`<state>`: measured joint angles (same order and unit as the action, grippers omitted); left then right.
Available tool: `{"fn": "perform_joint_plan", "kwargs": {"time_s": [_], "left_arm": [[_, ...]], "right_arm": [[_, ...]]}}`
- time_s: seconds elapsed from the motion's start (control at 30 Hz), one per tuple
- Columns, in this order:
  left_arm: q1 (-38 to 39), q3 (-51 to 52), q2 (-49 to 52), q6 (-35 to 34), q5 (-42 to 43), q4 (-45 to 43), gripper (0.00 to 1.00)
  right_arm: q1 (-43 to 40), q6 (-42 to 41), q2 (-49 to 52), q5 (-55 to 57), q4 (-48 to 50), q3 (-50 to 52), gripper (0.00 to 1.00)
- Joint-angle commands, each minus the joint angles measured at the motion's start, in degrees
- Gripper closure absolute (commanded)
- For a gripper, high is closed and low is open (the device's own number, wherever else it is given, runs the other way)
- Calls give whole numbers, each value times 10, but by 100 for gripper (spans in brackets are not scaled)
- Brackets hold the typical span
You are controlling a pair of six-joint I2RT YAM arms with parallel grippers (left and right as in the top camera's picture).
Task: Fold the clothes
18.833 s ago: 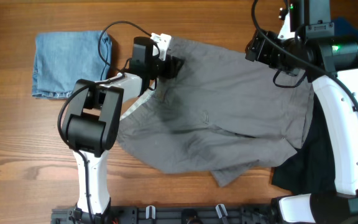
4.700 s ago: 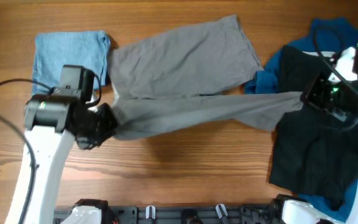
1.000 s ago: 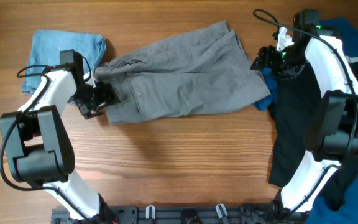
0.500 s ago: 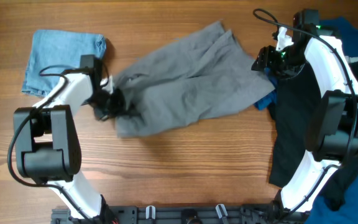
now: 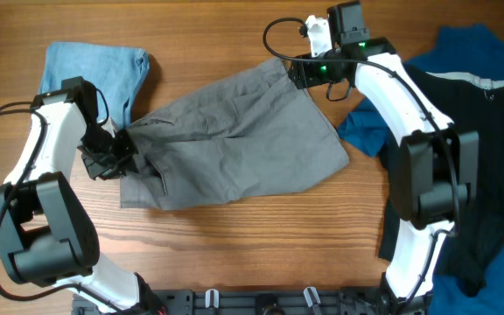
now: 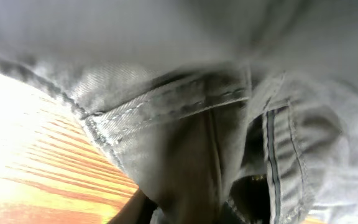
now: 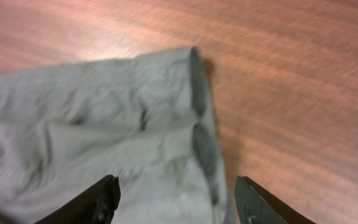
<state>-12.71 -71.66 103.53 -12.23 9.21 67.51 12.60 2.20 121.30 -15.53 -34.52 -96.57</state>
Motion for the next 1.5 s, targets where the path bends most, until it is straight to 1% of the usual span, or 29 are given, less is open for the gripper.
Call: {"fn": "perform_joint_plan", "kwargs": {"time_s": [0.0,0.03,0.2,0.3,0.33,0.37,0.4,0.5,0.57,0.67,0.73,0.77,0.8,0.83,0.93,1.0,1.03,1.07,1.1,1.13,1.17,1.2,1.23,1.27,1.3,1.33,1.37,1.4,1.47], "left_arm": [[0,-8,-7,5,-18,0,22],[0,-8,-7,5,-18,0,18],[0,-31,-11,5,-18,23,18],[0,-87,-15,5,-7,35,18],[0,-102,-16,5,16,19,18],[0,-103,-15,5,30,-3,19],[1,-101,-14,4,35,-22,22],[14,-92,-8,5,36,-37,24],[21,-68,2,5,36,-50,24],[21,-12,12,4,28,-108,17],[21,23,13,0,7,-148,22],[19,42,13,-2,-4,-173,40],[17,62,13,-9,-17,-206,71],[15,72,13,-40,-32,-225,94],[6,73,12,-104,-30,-279,96],[2,73,12,-111,22,-310,94],[2,73,12,-108,26,-310,93],[2,73,12,-105,27,-308,90],[2,73,12,-96,37,-307,87],[2,71,10,-75,71,-307,68],[2,64,3,-75,105,-306,57],[2,57,-8,-74,134,-304,53],[2,51,-18,-72,155,-305,52],[2,43,-35,-56,189,-305,52],[5,38,-55,-45,219,-306,53],[10,38,-72,-45,235,-310,53],[26,38,-82,-44,238,-315,59],[37,38,-82,-40,238,-318,66],[79,39,-70,-3,227,-327,86]], "right_arm": [[-2,-25,39,3,15,-4,39],[-2,-22,43,-28,17,-4,42],[9,-38,61,-51,19,-4,48],[10,-37,63,-105,50,-4,50],[10,-37,63,-105,65,-4,61],[9,-38,63,-104,70,-4,84],[8,-39,62,-99,71,-5,96],[-16,-86,51,-103,85,-6,96],[-42,-92,40,-158,119,-6,96],[-60,-111,40,-203,131,-6,96],[-60,-103,40,-204,146,-6,96],[-59,-83,40,-204,156,-6,96],[-54,-61,40,-203,166,-5,96],[-50,-46,41,-200,168,-5,96],[-49,-58,44,-146,161,-5,95],[-49,-61,52,-51,154,-4,96],[-51,-86,58,24,150,-4,96],[-53,-81,58,24,152,-4,95],[-57,-75,57,23,159,-5,90],[-64,-50,47,11,160,-5,81],[-71,-50,31,3,147,-5,52],[-79,-52,11,-14,117,-5,44],[-83,-54,0,-29,92,-5,41],[-90,-54,-19,-66,33,-5,39],[-94,-54,-30,-97,-32,-5,40],[-93,-56,-32,-102,-96,-5,46],[-90,-68,-29,-98,-152,-4,51],[-85,-71,-23,-98,-195,2,62],[-76,-106,-18,-96,-212,33,80]]}}
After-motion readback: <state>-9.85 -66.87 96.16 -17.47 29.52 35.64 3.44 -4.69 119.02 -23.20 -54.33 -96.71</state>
